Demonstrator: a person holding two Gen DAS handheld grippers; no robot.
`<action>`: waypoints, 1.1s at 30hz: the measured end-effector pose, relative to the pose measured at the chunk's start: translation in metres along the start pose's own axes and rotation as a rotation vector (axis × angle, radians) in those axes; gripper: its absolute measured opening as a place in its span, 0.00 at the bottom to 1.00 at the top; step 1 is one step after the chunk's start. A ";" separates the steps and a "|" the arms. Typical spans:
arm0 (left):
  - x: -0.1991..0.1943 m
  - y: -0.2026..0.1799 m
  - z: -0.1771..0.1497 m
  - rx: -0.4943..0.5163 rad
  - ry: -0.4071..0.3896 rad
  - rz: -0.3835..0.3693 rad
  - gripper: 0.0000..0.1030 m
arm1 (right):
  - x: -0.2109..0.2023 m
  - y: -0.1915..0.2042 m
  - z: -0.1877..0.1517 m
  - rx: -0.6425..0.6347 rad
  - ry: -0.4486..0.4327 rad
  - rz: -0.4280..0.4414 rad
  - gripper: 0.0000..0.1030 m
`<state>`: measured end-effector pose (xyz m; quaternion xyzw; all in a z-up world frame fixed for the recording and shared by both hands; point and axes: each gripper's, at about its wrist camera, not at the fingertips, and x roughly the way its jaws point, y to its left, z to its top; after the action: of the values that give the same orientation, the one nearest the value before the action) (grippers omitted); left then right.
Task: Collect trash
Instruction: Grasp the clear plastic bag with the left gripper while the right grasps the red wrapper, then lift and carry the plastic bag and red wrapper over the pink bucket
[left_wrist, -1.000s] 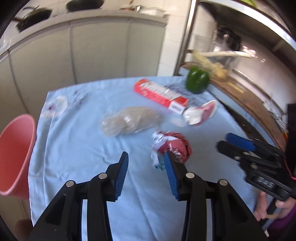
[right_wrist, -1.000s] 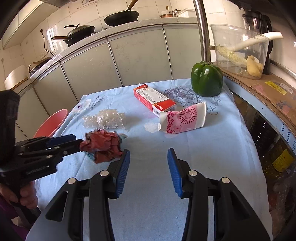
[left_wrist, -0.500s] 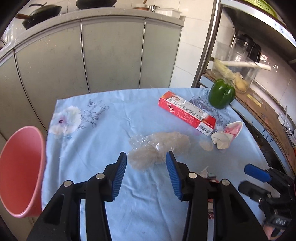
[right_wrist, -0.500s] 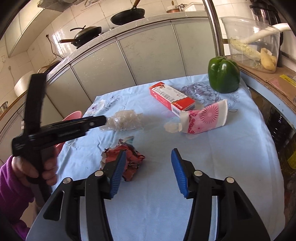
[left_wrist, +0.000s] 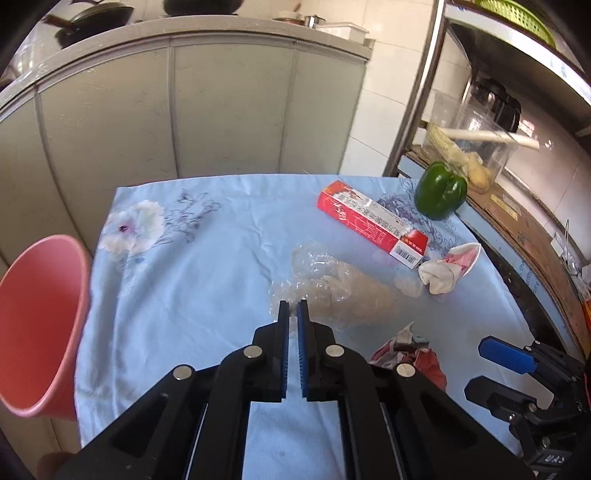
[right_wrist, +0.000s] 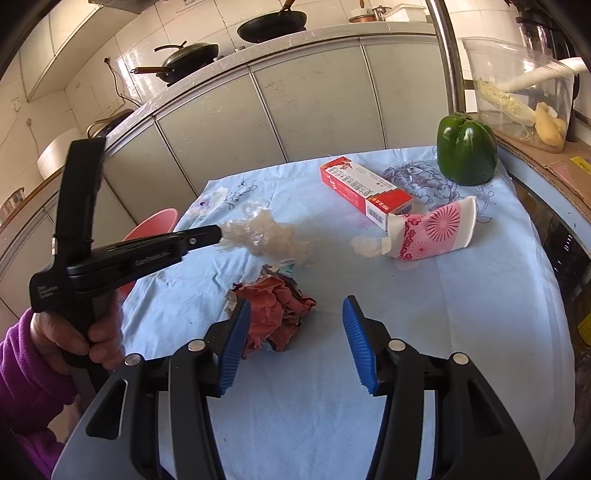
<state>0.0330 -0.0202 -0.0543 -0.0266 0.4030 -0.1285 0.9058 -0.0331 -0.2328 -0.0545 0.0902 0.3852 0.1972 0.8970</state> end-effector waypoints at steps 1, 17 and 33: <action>-0.007 0.006 -0.002 -0.026 -0.006 0.012 0.03 | 0.001 0.002 0.000 -0.003 0.002 0.003 0.51; -0.077 0.051 -0.042 -0.146 -0.098 0.081 0.03 | 0.042 0.041 -0.001 -0.099 0.059 -0.120 0.51; -0.116 0.078 -0.056 -0.196 -0.195 0.072 0.03 | 0.032 0.073 -0.004 -0.150 0.029 -0.149 0.39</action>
<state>-0.0667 0.0880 -0.0201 -0.1127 0.3243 -0.0530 0.9377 -0.0364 -0.1526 -0.0554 -0.0090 0.3879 0.1597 0.9077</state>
